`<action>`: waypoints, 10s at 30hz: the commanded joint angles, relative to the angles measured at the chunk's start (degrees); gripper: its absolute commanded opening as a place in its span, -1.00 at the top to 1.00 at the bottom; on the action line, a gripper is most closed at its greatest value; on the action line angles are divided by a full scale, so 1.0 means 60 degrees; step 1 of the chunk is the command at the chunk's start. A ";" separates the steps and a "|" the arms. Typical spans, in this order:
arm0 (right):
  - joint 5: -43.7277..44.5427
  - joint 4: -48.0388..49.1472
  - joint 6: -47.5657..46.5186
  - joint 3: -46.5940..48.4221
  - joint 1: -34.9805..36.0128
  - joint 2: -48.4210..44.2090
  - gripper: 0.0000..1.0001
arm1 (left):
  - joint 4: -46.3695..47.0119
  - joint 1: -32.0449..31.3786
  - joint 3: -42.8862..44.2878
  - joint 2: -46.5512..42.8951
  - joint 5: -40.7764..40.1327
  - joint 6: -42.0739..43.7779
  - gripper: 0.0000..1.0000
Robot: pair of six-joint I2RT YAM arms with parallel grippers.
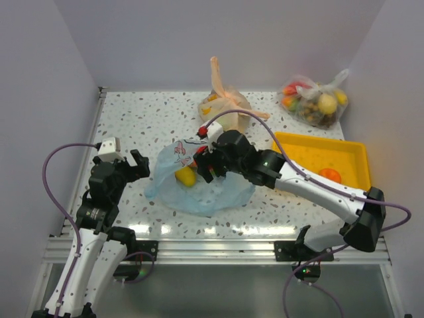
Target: Untie the knot of the plastic bag and take out the fruit
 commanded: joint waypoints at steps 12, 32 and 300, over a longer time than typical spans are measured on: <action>0.1784 -0.0578 0.1557 -0.0006 -0.5441 -0.1798 -0.14 | 0.0267 0.0063 -0.0037 -0.0079 0.0163 0.0124 -1.00; 0.1682 0.0418 0.4122 -0.1957 -1.1743 0.0734 -0.57 | 0.0325 0.0048 -0.0067 -0.0006 0.0383 0.0182 -1.00; 0.1167 0.0420 0.2233 -0.1005 -0.0844 -0.1710 1.00 | 0.0691 -0.2882 0.0460 0.3465 -0.0540 0.0577 1.00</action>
